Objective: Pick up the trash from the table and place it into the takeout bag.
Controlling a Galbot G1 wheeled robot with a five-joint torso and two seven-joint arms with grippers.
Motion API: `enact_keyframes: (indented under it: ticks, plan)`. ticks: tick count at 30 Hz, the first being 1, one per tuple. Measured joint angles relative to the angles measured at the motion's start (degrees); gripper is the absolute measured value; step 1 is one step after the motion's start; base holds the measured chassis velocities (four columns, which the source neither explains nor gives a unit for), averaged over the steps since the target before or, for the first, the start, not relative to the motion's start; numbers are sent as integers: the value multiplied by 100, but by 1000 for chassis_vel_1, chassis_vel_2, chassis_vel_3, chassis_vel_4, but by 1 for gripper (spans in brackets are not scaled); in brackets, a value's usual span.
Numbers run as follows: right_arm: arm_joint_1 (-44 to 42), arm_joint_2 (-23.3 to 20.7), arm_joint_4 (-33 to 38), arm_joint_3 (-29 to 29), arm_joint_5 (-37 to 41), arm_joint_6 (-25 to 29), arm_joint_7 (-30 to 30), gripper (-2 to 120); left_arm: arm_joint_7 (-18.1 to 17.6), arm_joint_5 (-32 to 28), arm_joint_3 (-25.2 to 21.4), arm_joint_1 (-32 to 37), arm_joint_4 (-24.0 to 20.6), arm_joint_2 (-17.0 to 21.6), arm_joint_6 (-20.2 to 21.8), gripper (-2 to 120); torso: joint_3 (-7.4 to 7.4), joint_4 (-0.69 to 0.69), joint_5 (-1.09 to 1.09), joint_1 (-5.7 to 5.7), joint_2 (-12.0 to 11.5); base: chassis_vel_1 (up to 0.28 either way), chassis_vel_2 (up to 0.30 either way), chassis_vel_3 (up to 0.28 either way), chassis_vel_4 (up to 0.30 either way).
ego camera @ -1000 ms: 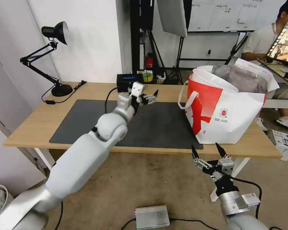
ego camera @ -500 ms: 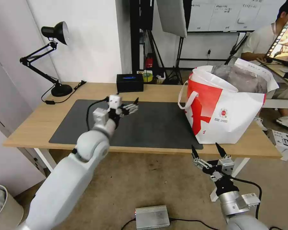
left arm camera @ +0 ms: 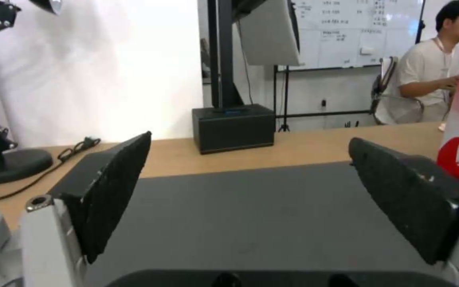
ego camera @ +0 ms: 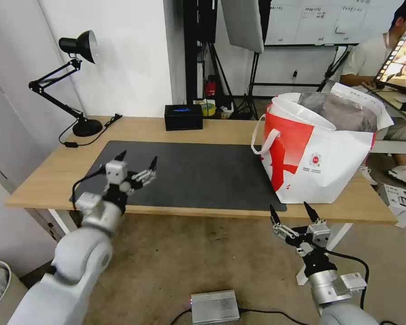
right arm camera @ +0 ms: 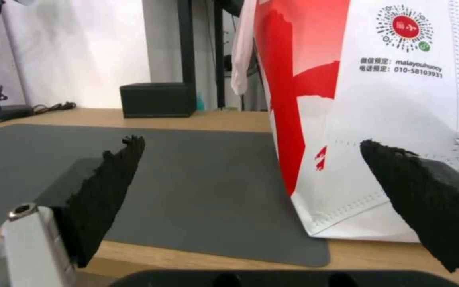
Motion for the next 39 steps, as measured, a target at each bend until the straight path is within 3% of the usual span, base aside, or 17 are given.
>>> enact_keyframes:
  ticks: [12,19,39]
  plan:
    - [0,0,0,0,0,0,0,100,243,219,90,259,232,-205,-165,100,1,0,-1,2,-1,0,0,0,0]
    - [0,0,0,0,0,0,0,100,381,475,103,555,417,-403,-544,100,1,0,0,1,-1,0,0,0,0]
    - [0,0,0,0,0,0,0,100,730,515,-105,1045,351,-687,-1208,100,1,0,0,1,0,0,0,0,0]
